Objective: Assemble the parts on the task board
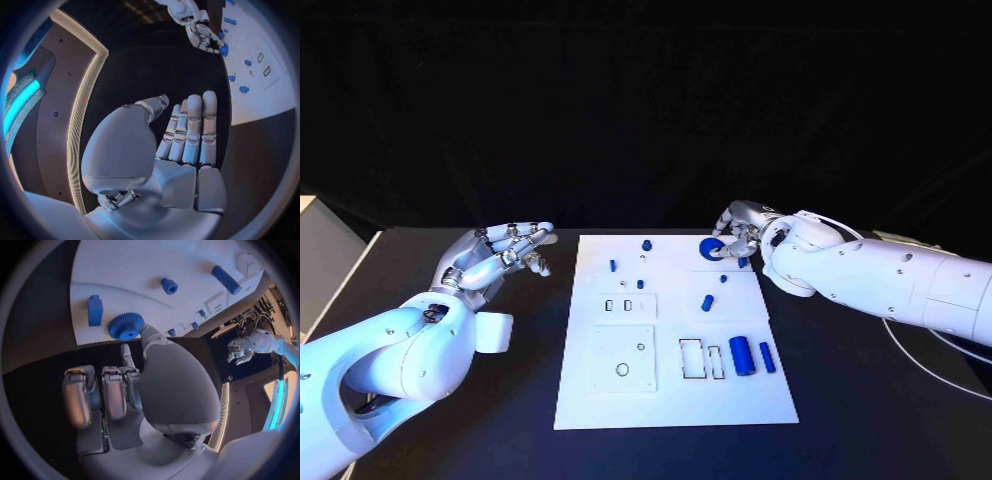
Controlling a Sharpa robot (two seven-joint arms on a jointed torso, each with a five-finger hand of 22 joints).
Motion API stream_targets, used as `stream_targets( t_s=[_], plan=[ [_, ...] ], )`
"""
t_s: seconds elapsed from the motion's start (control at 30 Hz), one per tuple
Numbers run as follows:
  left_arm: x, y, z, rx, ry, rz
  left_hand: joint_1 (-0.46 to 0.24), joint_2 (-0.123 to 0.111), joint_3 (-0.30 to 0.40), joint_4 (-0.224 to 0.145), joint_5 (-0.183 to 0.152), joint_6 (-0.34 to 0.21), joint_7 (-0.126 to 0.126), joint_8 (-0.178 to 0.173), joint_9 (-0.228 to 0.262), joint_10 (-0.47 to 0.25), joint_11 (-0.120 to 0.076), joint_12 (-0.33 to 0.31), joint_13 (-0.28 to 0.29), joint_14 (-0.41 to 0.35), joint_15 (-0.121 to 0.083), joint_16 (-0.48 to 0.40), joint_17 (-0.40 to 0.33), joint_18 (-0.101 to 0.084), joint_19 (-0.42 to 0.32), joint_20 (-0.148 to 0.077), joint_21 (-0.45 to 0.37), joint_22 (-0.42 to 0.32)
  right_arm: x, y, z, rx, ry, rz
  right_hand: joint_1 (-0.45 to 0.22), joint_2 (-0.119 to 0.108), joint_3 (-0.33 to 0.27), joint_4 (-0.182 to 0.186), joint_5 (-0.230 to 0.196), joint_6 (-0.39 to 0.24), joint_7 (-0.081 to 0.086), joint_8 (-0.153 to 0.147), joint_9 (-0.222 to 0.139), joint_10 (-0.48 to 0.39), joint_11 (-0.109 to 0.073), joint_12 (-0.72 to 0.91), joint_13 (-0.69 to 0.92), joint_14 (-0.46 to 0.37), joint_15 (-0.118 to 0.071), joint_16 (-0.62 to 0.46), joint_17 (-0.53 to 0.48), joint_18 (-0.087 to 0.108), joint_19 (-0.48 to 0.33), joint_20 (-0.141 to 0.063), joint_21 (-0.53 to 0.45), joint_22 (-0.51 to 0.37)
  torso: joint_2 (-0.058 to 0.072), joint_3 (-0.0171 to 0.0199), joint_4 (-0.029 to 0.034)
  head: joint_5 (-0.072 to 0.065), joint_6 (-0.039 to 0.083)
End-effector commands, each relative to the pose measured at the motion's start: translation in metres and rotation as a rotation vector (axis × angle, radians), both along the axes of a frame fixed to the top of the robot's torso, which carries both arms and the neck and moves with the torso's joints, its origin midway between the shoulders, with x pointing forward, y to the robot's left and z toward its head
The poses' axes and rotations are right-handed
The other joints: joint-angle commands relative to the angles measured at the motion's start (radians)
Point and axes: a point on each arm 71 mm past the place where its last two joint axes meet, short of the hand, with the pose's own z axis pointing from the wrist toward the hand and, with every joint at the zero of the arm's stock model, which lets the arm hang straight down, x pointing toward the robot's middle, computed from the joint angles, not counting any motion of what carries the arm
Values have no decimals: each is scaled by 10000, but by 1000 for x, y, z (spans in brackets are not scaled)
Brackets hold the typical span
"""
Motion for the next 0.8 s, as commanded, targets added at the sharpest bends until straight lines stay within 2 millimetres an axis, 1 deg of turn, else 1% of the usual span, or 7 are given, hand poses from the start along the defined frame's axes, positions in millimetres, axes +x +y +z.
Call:
stream_targets(
  t_s=[0.03, 0.07, 0.17, 0.23, 0.53, 0.7, 0.8],
  plan=[
    [0, -3, 1, -27, -89, -209, -59, 17, 56, 17, -12, -14, -41, 41, 14, -36, -33, -8, 12, 13, 4, 34, -14, 137, -68, 31, 57, 10, 1, -1, -2, 72, 244, -82, 11, 105, -36, -8, 69, -75, 15, -21, -11, 1045, 89, 20, 2628, 957, 56, 38, 2208, -103, 964, 64, 55, 2480, 0, -3, -8, 10, -12],
    [0, -3, 1, -25, -86, -207, -59, 11, 58, 9, -13, -16, -40, 43, 16, -38, -33, -7, 13, 9, 1, 41, -18, 138, -78, 30, 72, 20, 1, -1, -2, 75, 244, -86, 15, 126, -27, -8, 92, -60, 14, -10, -9, 1045, 90, 20, 2628, 958, 58, 39, 2212, -106, 969, 68, 65, 2492, -3, 6, -14, 12, -16],
    [0, -3, 1, -17, -70, -195, -67, -4, 55, 5, -15, -33, -25, 37, 15, -52, -26, -11, 11, 4, 3, 47, -23, 139, -91, 30, 90, 31, 2, -2, -2, 86, 219, -89, 24, 149, -13, -10, 127, -32, 11, 9, -5, 1045, 89, 20, 2628, 952, 61, 33, 2188, -103, 964, 73, 56, 2482, -1, 9, -22, 11, -16],
    [0, -3, 1, -13, -63, -192, -70, -10, 54, 2, -14, -43, -17, 33, 14, -61, -21, -14, 9, 1, 5, 51, -26, 138, -98, 31, 99, 37, 3, -2, -2, 74, 234, -90, 31, 145, -12, -15, 133, -30, 11, 11, -5, 1045, 89, 20, 2628, 954, 61, 35, 2196, -102, 963, 74, 54, 2480, 1, 21, -24, 8, -20],
    [0, -3, 0, -12, -50, -200, -70, -10, 54, 2, -14, -43, -17, 33, 14, -61, -21, -14, 9, 1, 5, 51, -26, 138, -98, 31, 99, 37, 6, 2, -5, -6, 438, 39, 69, 132, -5, -31, 135, -2, 5, 30, 0, 1045, 86, 20, 2628, 955, 60, 38, 2206, -108, 973, 78, 73, 2503, 0, 24, -11, -2, -48],
    [0, -3, 0, 11, -58, -211, -65, -15, 61, -11, -12, -57, -11, 29, 14, -76, -15, -17, 8, -5, 10, 60, -34, 137, -116, 33, 122, 52, 7, 5, -7, -51, 417, 78, 161, 172, 56, -45, 177, 19, 3, 49, -1, 1045, 83, 20, 2628, 950, 58, 33, 2186, -103, 963, 81, 57, 2484, -12, 17, 13, -3, -62],
    [0, -4, 0, 22, -70, -219, -65, -15, 61, -11, -12, -57, -11, 29, 14, -76, -15, -17, 8, -5, 10, 60, -34, 137, -116, 33, 122, 52, 7, 6, -8, -67, 420, 90, 183, 194, 81, -44, 191, 26, 3, 55, -1, 1045, 82, 20, 2628, 949, 58, 32, 2183, -102, 962, 82, 56, 2483, -15, 13, 12, 1, -66]
  ],
)
